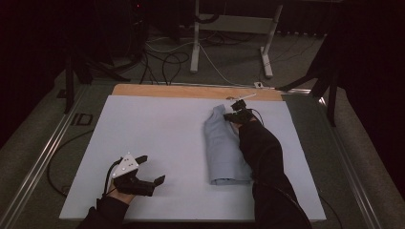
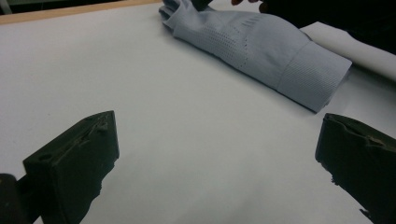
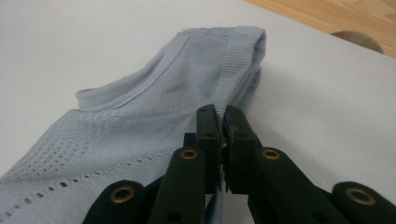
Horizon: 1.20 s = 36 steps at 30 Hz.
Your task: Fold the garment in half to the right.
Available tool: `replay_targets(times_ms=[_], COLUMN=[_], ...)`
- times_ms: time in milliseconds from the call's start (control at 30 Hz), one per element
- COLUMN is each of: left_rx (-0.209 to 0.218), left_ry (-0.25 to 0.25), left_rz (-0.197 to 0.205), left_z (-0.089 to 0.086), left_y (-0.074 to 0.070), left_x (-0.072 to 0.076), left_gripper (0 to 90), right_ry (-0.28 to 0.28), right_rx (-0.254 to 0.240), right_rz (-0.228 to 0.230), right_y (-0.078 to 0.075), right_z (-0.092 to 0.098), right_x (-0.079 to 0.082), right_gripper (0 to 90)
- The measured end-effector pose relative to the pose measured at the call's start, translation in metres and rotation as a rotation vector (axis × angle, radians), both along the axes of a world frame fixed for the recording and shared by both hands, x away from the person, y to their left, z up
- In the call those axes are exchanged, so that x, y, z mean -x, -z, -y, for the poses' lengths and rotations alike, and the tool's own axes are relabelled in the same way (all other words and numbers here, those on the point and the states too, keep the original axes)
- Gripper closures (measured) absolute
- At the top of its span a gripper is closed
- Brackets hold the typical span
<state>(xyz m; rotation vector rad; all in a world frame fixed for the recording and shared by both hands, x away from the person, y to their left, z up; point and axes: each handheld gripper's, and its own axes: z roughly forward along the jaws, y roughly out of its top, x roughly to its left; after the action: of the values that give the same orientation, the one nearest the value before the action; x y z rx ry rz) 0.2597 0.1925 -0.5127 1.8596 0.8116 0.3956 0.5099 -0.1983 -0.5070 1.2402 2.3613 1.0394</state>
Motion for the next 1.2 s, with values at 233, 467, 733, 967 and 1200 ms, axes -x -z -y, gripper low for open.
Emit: replay_targets(times_ms=[233, 467, 733, 967, 1200], left_rx=[0.011, 0.003, 0.004, -0.007, -0.004], left_ry=[-0.022, -0.031, -0.036, -0.028, -0.032], left_rz=[0.019, 0.011, 0.012, 0.016, 0.017], left_z=[-0.003, -0.004, -0.004, -0.003, -0.006], left_y=[-0.002, 0.000, 0.000, 0.000, 0.000], left_x=[0.001, 0.000, 0.000, 0.001, -0.001], left_gripper=[0.3, 0.3, 0.3, 0.3, 0.3], right_ry=[0.025, 0.019, 0.000, -0.055, -0.101], right_rx=[0.041, 0.027, 0.029, -0.006, 0.072], right_rz=[-0.028, -0.029, 0.006, 0.056, -0.006], right_y=[0.008, 0.007, -0.007, -0.029, -0.015], right_z=[0.000, -0.001, -0.001, -0.016, -0.040], right_x=[-0.004, -0.004, 0.002, 0.007, -0.005], right_gripper=[86.4, 79.6, 57.1, 86.4, 90.0])
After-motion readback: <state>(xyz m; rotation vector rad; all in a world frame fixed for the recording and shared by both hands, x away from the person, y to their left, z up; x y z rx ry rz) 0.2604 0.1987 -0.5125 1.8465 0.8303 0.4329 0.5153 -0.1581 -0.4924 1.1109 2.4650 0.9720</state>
